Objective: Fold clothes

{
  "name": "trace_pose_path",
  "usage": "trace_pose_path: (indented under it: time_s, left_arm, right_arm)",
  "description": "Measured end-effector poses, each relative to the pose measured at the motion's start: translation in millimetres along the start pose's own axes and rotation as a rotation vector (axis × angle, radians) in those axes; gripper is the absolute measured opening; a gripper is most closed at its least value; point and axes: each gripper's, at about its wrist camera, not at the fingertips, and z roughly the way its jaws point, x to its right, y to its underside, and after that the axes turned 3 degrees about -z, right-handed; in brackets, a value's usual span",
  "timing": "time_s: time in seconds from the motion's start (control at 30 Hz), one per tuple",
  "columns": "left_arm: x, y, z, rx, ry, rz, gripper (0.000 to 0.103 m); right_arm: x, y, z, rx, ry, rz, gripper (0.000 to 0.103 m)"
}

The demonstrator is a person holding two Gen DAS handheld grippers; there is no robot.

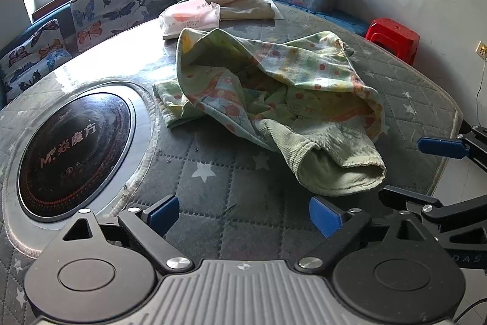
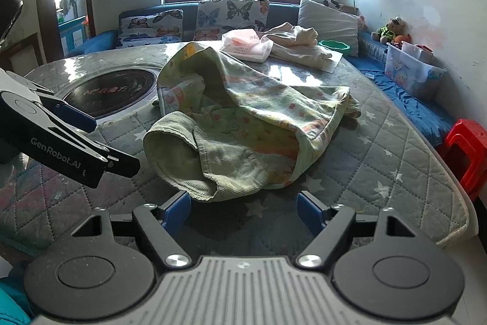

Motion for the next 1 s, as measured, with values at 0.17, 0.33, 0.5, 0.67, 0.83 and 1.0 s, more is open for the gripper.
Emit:
trace_pose_path:
  time_s: [0.17,0.33,0.5,0.67,0.83,1.0]
  left_arm:
    - [-0.5,-4.4,1.8,0.0,0.003,0.001,0.095]
    - [-1.4,-10.1,2.0,0.005,0.005,0.005,0.096]
    - [-6.0,-18.9,-0.1,0.019,0.003,0.0,0.096]
    - [-12.7,-28.6,-2.0,0.036,-0.003,-0.008,0.096]
    - [-22.3,-40.6,-1.6,0.05,-0.009,-0.022,0.096]
    - [-34.6,-57.0,2.9,0.07,-0.03,-0.034,0.098]
  right_arm:
    - [1.2,-3.6,3.7,-0.005,-0.002,-0.002,0.08]
    - [1.6,-9.3,5.7,-0.004,-0.001,-0.009,0.08]
    - [2.5,-18.0,6.2,0.004,0.0,-0.02,0.081]
    - [3.5,-29.5,7.1,0.018,0.0,-0.039,0.081]
    - [4.0,-42.4,11.7,0.028,-0.003,-0.058,0.081]
    - [2.6,-55.7,26.7,0.028,-0.009,-0.086,0.081]
